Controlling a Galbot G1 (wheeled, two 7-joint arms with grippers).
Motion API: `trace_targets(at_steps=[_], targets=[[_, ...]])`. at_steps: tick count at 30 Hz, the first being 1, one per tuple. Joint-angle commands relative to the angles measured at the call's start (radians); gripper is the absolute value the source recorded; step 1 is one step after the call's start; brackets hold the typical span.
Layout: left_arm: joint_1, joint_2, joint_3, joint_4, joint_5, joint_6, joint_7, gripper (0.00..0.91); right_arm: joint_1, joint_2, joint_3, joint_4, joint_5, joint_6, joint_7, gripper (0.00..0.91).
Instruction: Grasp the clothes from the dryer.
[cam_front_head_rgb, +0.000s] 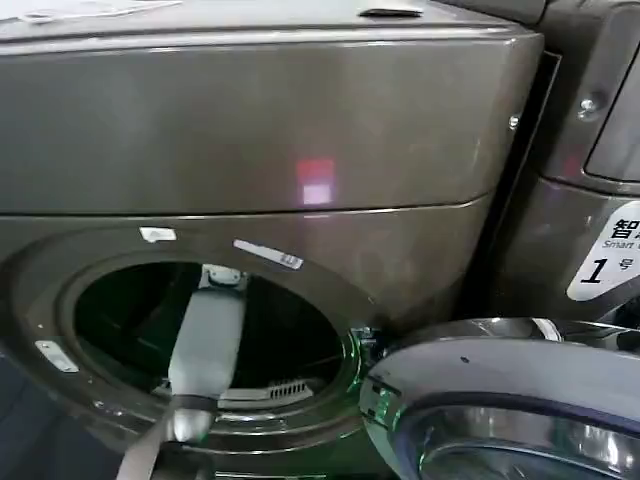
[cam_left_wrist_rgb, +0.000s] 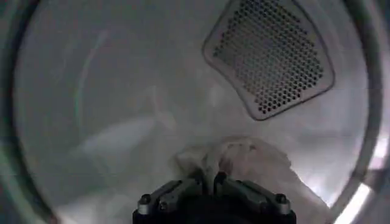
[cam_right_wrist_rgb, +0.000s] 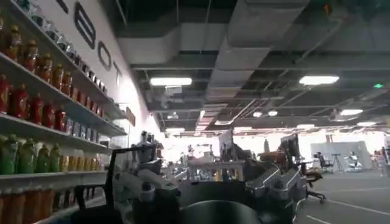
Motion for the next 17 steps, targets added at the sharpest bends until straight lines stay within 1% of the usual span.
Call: trace_targets(at_steps=[1,9,17], targets=[[0.012,-0.003,0.002,-0.011,-0.095,0.029,-0.111,0.000,0.001,0.005,0.030,0.025,0.045,-0.060,-0.004,0.907],[0.013,0.002,0.002,-0.004,-0.095,0.024,-0.108,0.000,0.003,0.000,0.048,0.009,0.041,-0.051,0.011,0.907],[-0.002,-0.002,0.005,0.009,-0.093,0.026,-0.105,0.000,-0.003,0.005,0.057,0.011,0.039,-0.055,0.006,0.907]])
